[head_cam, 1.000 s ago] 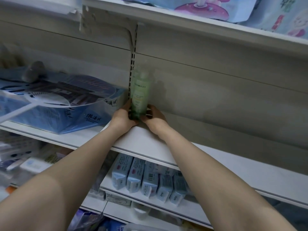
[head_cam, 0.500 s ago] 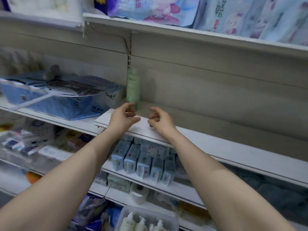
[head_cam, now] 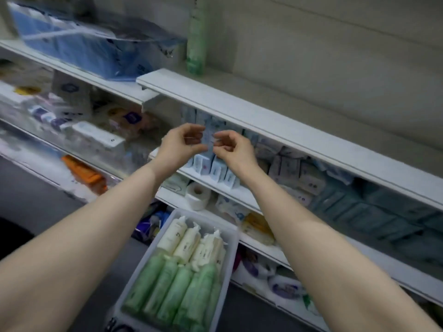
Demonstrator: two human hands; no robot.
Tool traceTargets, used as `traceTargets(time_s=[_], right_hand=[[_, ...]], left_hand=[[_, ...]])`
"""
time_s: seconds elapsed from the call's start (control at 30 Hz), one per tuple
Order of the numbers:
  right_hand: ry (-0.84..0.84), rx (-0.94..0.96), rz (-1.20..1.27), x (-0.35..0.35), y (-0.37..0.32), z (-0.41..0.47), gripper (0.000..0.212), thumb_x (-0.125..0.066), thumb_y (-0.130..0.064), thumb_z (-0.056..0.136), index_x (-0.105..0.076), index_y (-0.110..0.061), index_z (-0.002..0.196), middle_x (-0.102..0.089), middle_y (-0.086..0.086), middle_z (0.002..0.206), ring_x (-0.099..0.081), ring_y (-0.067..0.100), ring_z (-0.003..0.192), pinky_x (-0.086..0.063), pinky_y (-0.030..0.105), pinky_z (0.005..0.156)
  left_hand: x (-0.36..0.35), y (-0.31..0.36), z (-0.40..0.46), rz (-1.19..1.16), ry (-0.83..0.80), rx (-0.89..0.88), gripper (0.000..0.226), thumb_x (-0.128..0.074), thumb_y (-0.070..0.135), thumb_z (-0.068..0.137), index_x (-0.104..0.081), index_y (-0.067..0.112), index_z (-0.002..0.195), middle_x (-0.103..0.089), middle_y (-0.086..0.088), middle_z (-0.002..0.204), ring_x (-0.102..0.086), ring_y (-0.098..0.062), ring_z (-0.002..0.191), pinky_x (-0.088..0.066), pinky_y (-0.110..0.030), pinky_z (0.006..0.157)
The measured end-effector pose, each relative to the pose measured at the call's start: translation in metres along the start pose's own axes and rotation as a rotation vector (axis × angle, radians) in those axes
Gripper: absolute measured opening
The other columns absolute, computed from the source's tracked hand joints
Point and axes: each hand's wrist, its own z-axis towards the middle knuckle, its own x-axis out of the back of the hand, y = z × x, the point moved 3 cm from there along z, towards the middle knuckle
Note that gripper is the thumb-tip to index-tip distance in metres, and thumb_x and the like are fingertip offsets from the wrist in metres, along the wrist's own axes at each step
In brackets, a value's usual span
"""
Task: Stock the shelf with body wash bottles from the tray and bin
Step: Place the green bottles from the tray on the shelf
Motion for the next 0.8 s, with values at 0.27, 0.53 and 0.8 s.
traceTargets(time_s=[0.27,0.53,0.8], right_hand=[[-0.124,-0.400,0.032,-0.050,0.128,-0.079,0.026,-0.072,-0.005,0.086,-0.063,-0.018,0.107,-0.063,0.003,0.091,-0.063,0.018,0.080,-0.057,0.041,0.081],[-0.175,-0.893,-0.144,-0.090,0.256,-0.170,0.036,-0.073,-0.030,0.082,-0.063,-0.020,0.115,-0.069,0.000,0.105,-0.067,0.023,0.097,-0.055,0.036,0.086],[-0.243,-1.048,-0.296,-0.122,0.319,-0.224,0.044,-0.067,-0.034,0.091,-0.056,-0.015,0.129,-0.065,0.005,0.126,-0.064,0.026,0.112,-0.051,0.033,0.092]], left_hand=[[-0.043,-0.112,-0.065,0.002,-0.219,0.313,0.044,-0.077,0.002,0.078,-0.061,0.015,0.118,-0.065,-0.003,0.103,-0.063,-0.014,0.091,-0.052,-0.024,0.082],[-0.090,-0.231,-0.158,0.150,-0.472,0.586,0.047,-0.080,0.007,0.076,-0.062,0.015,0.119,-0.062,-0.001,0.098,-0.063,-0.020,0.089,-0.053,-0.028,0.082],[-0.129,-0.306,-0.227,0.286,-0.713,0.730,0.065,-0.077,0.026,0.081,-0.048,0.016,0.139,-0.060,-0.003,0.123,-0.059,-0.015,0.101,-0.048,-0.025,0.086]])
